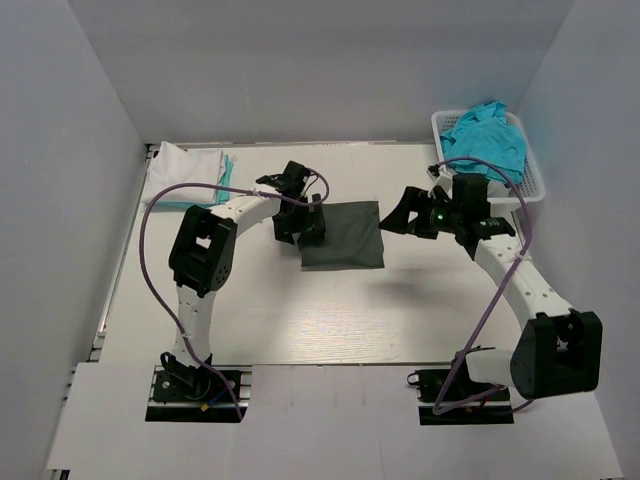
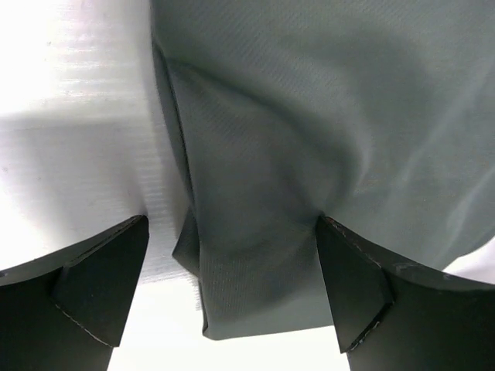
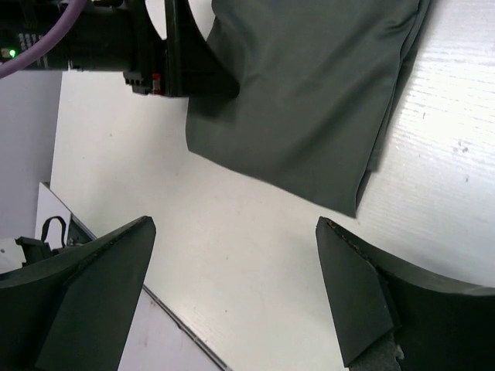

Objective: Fold and stack the t-shirts
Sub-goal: Fold the long partially folded tshirt into a neat square, then put the neatly folded tshirt into the corner of the board with the left arm

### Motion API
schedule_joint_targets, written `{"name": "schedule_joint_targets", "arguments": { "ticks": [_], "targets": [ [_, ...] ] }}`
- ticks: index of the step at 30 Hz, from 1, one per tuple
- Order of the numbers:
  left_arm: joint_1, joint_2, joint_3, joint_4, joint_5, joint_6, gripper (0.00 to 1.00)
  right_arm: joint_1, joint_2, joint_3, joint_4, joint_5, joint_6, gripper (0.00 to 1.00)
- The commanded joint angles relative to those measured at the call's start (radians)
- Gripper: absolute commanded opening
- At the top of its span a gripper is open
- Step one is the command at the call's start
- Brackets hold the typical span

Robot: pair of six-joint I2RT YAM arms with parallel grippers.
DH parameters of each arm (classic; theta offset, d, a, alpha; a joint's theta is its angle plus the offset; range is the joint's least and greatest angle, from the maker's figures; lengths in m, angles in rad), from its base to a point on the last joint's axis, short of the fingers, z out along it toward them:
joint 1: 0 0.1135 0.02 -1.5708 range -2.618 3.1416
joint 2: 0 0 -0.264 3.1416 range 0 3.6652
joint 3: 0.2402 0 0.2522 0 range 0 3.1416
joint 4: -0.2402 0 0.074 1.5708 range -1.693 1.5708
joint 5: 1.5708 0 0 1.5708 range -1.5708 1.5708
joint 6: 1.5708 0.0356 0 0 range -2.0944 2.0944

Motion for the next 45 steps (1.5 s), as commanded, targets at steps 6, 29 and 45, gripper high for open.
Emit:
{"name": "schedule_joint_targets", "arguments": {
  "ticks": [6, 29, 45],
  "targets": [
    [0.0, 0.047, 0.017, 0.015, 0.023, -0.013, 0.94, -0.004, -0.14, -0.006, -0.114, 0.077, -0.034, 0.9],
    [-0.025, 0.097, 0.213, -0.108, -0.226, 0.159, 0.0, -0.005, -0.278, -0.008, -0.265, 0.349, -0.03, 0.9],
    [0.087, -0.022, 0.415, -0.188, -0.595, 0.527, 0.0, -0.005, -0.18, 0.126, -0.311, 0.407, -0.103, 0.9]
  ]
}}
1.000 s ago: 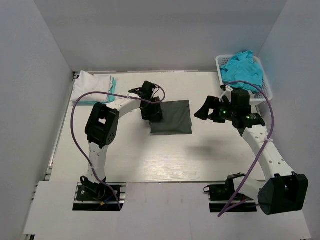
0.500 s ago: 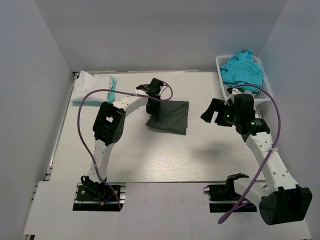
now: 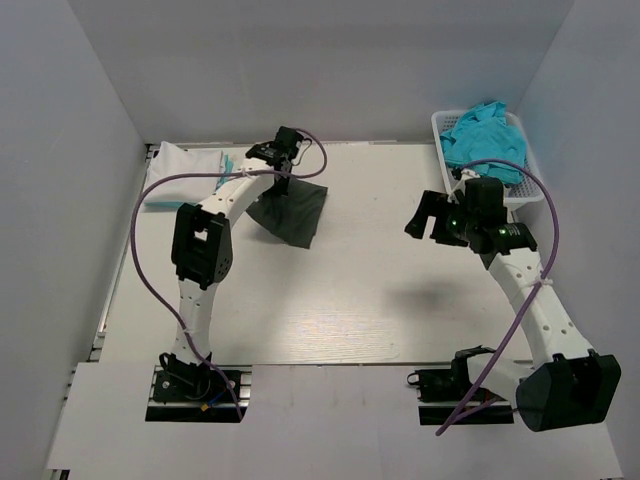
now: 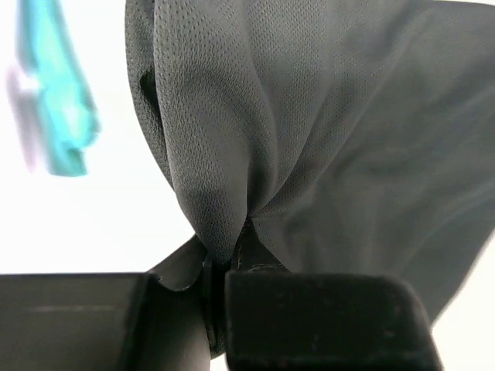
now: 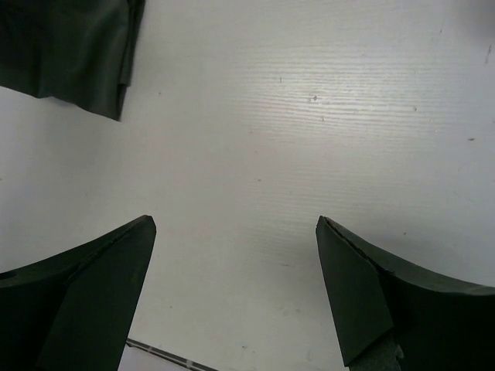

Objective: Fold and stack the t-shirts
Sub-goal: Put the neatly folded tshirt into the corner of the board with the left arm

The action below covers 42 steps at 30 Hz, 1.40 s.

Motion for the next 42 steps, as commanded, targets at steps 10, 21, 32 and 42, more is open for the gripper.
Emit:
{"name": "schedule_joint_targets", "arguments": {
  "ticks": [10, 21, 32, 42],
  "targets": [
    [0.142, -0.137, 0.07, 0.12, -0.156, 0.285, 0.0, -0.004, 0.125, 0.172, -0.059, 0.003, -0.056, 0.9],
    [0.241, -0.166, 0.157, 0.177, -0.102, 0.347, 0.0, -0.003, 0.216, 0.255, -0.104, -0.022, -0.053, 0.9],
    [0.324, -0.175, 0.231, 0.177, -0.024, 0.387, 0.0, -0.001, 0.223, 0.258, -0.09, -0.019, -0.021, 0.9],
    [0.384, -0.175, 0.221, 0.177, 0.014, 0.376, 0.0, 0.0, 0.251, 0.288, -0.084, -0.008, -0.018, 0.9]
  ]
}}
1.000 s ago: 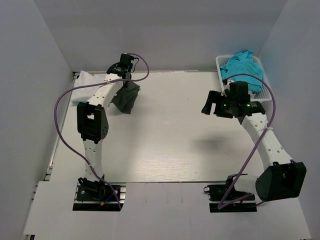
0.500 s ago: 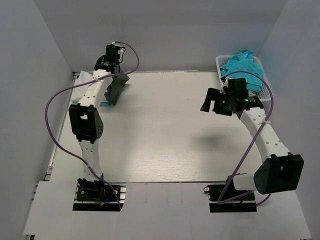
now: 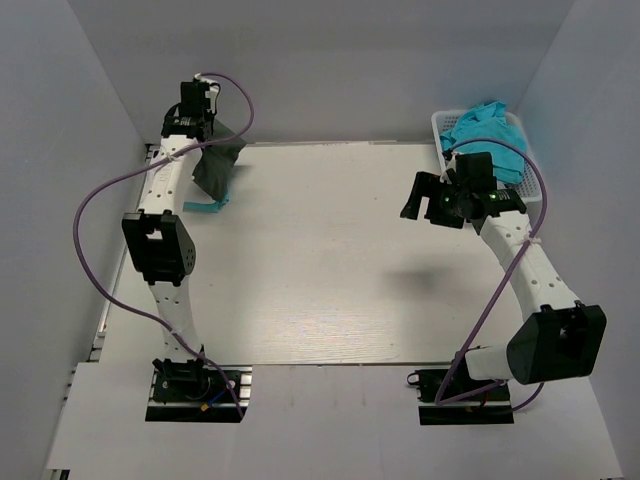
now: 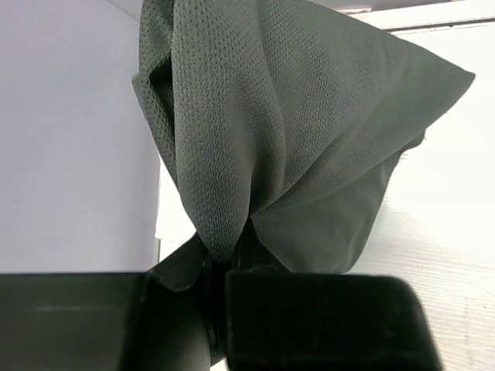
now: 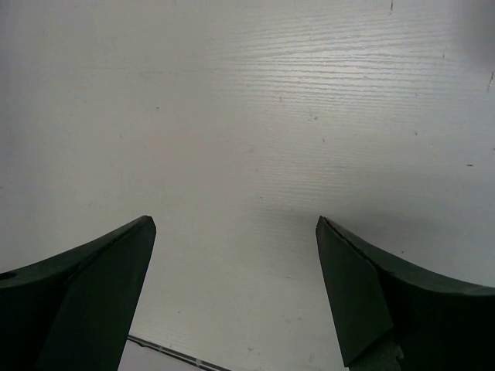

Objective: Fold and stack the t-shirts
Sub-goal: Put the neatly folded tshirt into the corner of the board with the left arm

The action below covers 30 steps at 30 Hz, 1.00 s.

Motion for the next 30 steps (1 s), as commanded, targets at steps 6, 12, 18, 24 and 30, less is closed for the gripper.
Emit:
{"name": "schedule_joint_targets", "arguments": {
  "ticks": [6, 12, 18, 24, 30],
  "targets": [
    [0.068, -0.063, 0.012, 0.036, 0.031, 0.0, 0.0, 0.0, 0.048, 0.078, 0.012, -0.021, 0.007, 0.9],
    [0.119, -0.02, -0.051, 0.101, -0.001, 0.009, 0.0, 0.0, 0.072, 0.092, 0.008, -0.026, 0.016, 0.9],
    [0.162, 0.124, 0.012, 0.164, -0.087, 0.021, 0.14, 0.0, 0.138, 0.135, -0.01, -0.035, 0.013, 0.9],
    [0.173, 0.172, 0.089, 0.182, -0.193, 0.021, 1.0, 0.0, 0.172, 0.169, -0.021, -0.038, 0.011, 0.9],
    [0.173, 0.089, 0.089, 0.131, -0.13, -0.084, 1.0, 0.002, 0.161, 0.161, -0.008, -0.07, 0.01, 0.9]
  ]
}}
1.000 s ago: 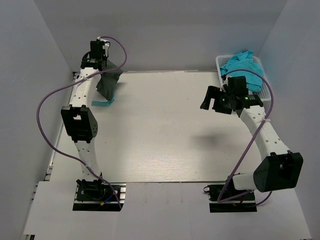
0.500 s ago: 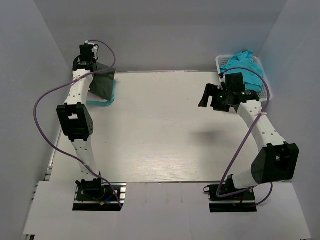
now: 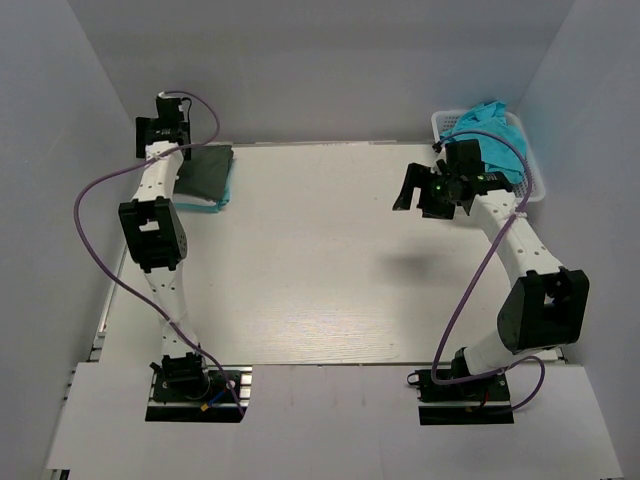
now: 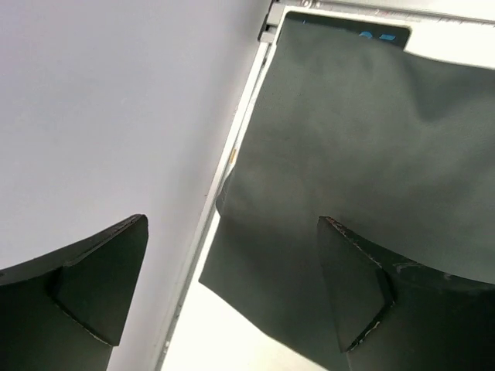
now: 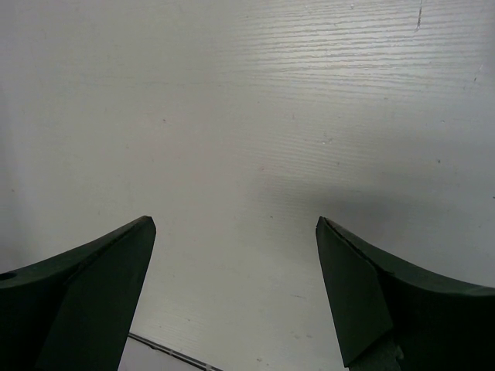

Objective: Fold and stack the t-shirts
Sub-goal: Put the neatly folded tshirt into the corner of the board with the left arm

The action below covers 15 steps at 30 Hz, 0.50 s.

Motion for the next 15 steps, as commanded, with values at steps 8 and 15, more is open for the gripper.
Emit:
{"name": "schedule_joint_targets", "arguments": {
  "ticks": [8, 15],
  "targets": [
    [-0.033, -0.288, -0.008, -0.233, 0.153, -0.297, 1.0, -0.003, -0.162, -0.061, 0.032, -0.037, -0.001, 0.9],
    [-0.033, -0.771, -0.533, -0.189, 0.524, -0.557, 1.0, -0.002, -0.294, -0.209, 0.063, -0.077, 0.003, 0.9]
  ]
}}
